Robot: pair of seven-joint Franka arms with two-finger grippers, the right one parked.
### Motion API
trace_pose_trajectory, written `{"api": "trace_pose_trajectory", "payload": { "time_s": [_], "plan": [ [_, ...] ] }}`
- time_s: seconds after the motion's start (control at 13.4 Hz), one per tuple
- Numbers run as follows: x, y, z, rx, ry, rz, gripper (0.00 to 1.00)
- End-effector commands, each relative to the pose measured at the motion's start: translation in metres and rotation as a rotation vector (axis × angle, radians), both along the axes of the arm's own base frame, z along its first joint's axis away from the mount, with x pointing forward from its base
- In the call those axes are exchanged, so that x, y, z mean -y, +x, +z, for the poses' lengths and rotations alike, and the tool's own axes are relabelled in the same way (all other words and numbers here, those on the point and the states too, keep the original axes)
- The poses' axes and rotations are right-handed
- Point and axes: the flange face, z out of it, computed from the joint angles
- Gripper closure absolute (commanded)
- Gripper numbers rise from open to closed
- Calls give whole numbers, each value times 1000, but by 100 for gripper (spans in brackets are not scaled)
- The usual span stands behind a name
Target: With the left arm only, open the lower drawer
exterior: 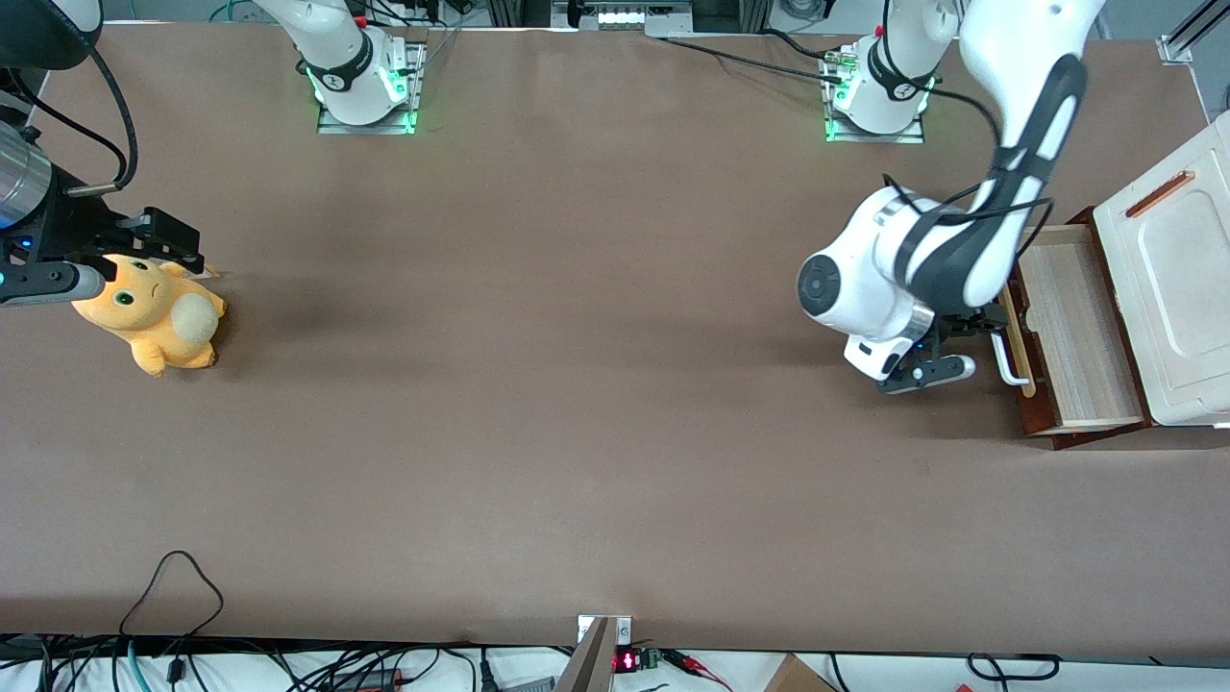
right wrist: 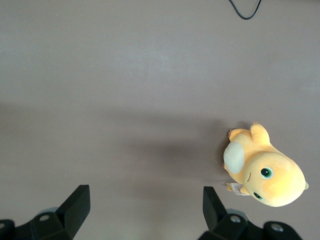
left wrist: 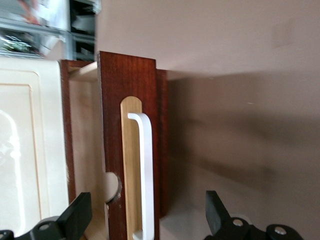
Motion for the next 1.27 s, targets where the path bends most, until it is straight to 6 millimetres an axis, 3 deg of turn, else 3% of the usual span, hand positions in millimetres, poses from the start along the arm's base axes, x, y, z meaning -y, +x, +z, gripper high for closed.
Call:
{"api": "trace_pose_trajectory", "payload": {
  "time_s": [0.0, 0.15, 0.3, 0.45, 0.6, 0.82, 1.19],
  "plan": [
    [-3, 17, 70, 15, -249, 24, 0],
    [-17, 19, 120, 11, -427, 43, 0],
    [-43, 19, 165, 15, -600, 64, 0],
    [-76, 14, 197, 22, -750, 67, 0],
    [-88, 6, 224, 43, -826, 32, 0],
    [-90, -3, 248, 43, -835, -61, 0],
    [-96, -5, 251, 15, -838, -122, 0]
  ]
}}
